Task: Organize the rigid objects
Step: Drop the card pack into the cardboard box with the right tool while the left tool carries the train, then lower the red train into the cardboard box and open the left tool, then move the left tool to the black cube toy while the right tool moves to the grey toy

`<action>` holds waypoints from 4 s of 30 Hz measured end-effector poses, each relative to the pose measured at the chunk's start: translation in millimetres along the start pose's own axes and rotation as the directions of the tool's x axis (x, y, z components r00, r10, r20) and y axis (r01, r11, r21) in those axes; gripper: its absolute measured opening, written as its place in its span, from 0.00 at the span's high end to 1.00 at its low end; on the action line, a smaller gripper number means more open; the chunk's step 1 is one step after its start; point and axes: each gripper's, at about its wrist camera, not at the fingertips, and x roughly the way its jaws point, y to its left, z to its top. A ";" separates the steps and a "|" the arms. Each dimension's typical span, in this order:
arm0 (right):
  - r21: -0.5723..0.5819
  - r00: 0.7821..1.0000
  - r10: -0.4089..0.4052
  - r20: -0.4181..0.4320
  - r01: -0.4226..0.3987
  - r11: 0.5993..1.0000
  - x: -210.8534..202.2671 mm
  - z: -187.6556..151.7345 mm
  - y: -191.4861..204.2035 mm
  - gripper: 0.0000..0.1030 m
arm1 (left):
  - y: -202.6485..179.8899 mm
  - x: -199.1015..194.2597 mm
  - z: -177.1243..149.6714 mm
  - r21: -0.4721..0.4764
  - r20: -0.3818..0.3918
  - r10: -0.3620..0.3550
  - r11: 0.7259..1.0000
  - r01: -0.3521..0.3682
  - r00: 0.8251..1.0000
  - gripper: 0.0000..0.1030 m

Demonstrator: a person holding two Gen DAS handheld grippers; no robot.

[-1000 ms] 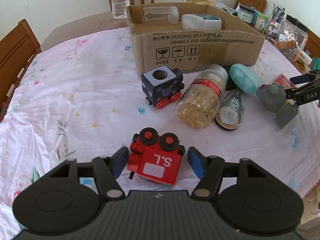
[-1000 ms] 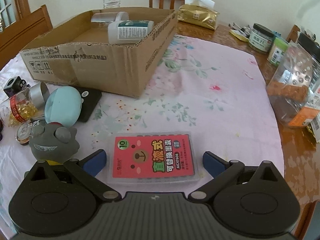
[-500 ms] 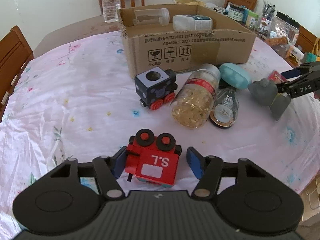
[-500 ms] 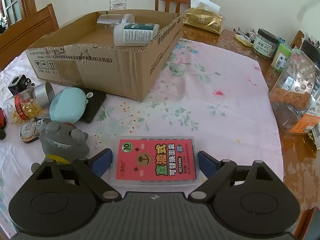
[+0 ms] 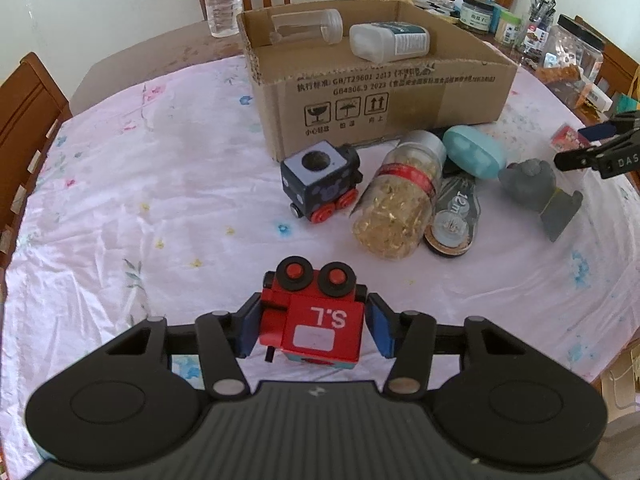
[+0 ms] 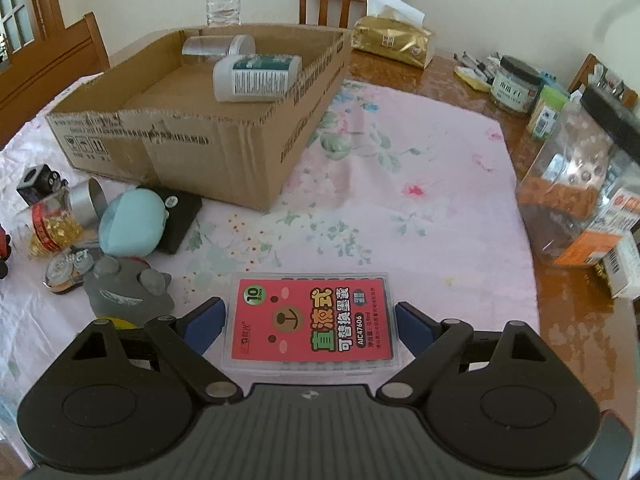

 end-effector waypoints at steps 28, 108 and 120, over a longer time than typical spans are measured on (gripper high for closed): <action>-0.091 0.985 0.109 0.133 -0.097 0.991 13.1 144.3 58.9 0.09 | 25.1 -49.5 99.6 0.031 0.178 0.046 0.998 -0.053 0.983 0.48; 0.157 0.995 -0.079 0.053 0.070 0.985 -53.4 39.5 47.8 0.00 | 36.6 15.7 63.5 -0.175 0.043 0.156 0.974 -0.146 0.987 0.05; 0.101 0.999 -0.047 0.021 0.044 0.994 -44.0 37.2 64.9 0.00 | 34.6 17.8 33.3 -0.168 0.006 0.074 0.983 -0.072 0.997 0.02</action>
